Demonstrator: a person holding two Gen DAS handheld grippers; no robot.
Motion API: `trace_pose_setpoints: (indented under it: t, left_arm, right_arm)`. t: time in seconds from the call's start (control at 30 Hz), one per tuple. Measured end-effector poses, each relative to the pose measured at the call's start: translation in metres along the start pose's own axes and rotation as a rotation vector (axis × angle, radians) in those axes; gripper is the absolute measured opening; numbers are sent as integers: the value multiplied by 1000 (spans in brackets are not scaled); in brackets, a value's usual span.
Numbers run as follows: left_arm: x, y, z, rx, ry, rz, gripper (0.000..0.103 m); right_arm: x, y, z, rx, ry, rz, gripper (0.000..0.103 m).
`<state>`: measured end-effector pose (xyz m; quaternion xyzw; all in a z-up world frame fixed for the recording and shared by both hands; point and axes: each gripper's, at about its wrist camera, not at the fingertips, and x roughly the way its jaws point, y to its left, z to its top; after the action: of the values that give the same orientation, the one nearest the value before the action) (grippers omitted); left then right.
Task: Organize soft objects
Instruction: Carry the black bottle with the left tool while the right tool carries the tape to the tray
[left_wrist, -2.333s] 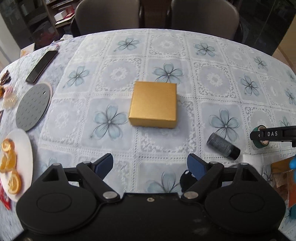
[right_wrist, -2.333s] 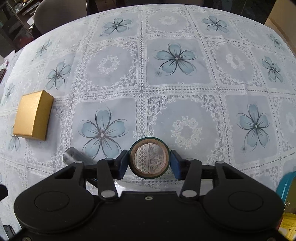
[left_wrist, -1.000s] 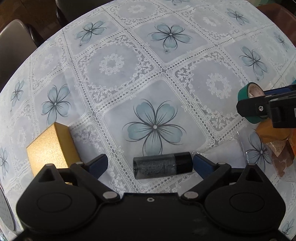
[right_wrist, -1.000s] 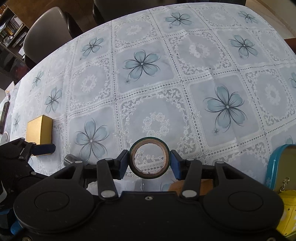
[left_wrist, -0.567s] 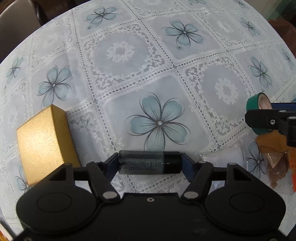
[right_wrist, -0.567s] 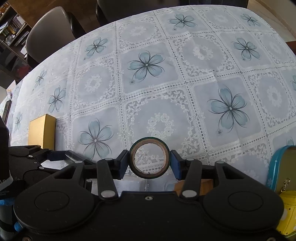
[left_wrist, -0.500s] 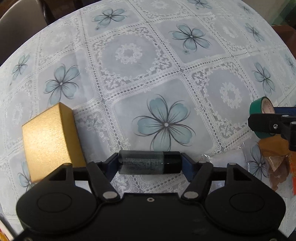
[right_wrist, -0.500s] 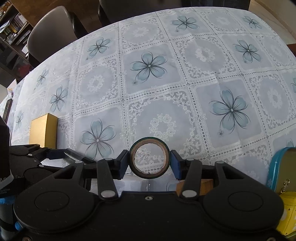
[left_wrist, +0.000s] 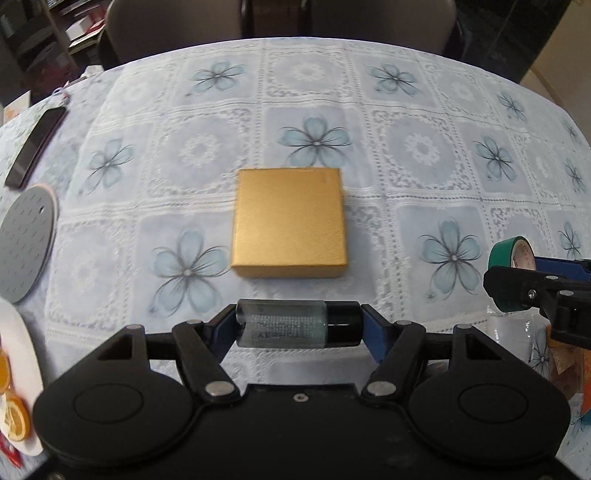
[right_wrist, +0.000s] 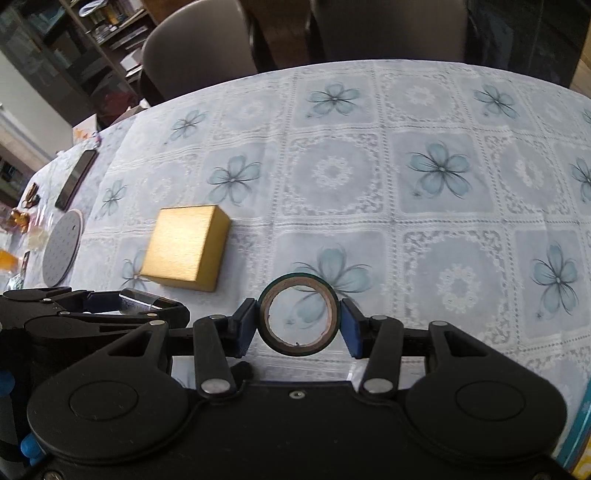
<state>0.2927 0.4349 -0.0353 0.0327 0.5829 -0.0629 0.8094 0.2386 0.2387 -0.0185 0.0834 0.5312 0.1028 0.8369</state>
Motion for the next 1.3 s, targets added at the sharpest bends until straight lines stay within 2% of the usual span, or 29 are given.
trace_pose_setpoints:
  t: [0.33, 0.5, 0.63, 0.83, 0.97, 1.3]
  left_arm:
    - [-24, 66, -67, -163, -3, 48, 67]
    - [-37, 75, -98, -201, -8, 65, 67]
    - [-42, 72, -122, -215, 2, 62, 67]
    - [-52, 48, -152, -216, 23, 53, 67]
    - [-59, 15, -162, -198, 33, 30, 67]
    - [-84, -105, -152, -110, -22, 8, 67]
  right_arm:
    - [6, 79, -30, -180, 63, 98, 48]
    - [-3, 96, -56, -239, 110, 133, 48]
    - [-14, 94, -77, -242, 139, 153, 48]
    - [-34, 69, -107, -226, 174, 162, 48]
    - [-47, 38, -120, -198, 172, 135, 48]
    - [-100, -91, -132, 10, 46, 92, 49]
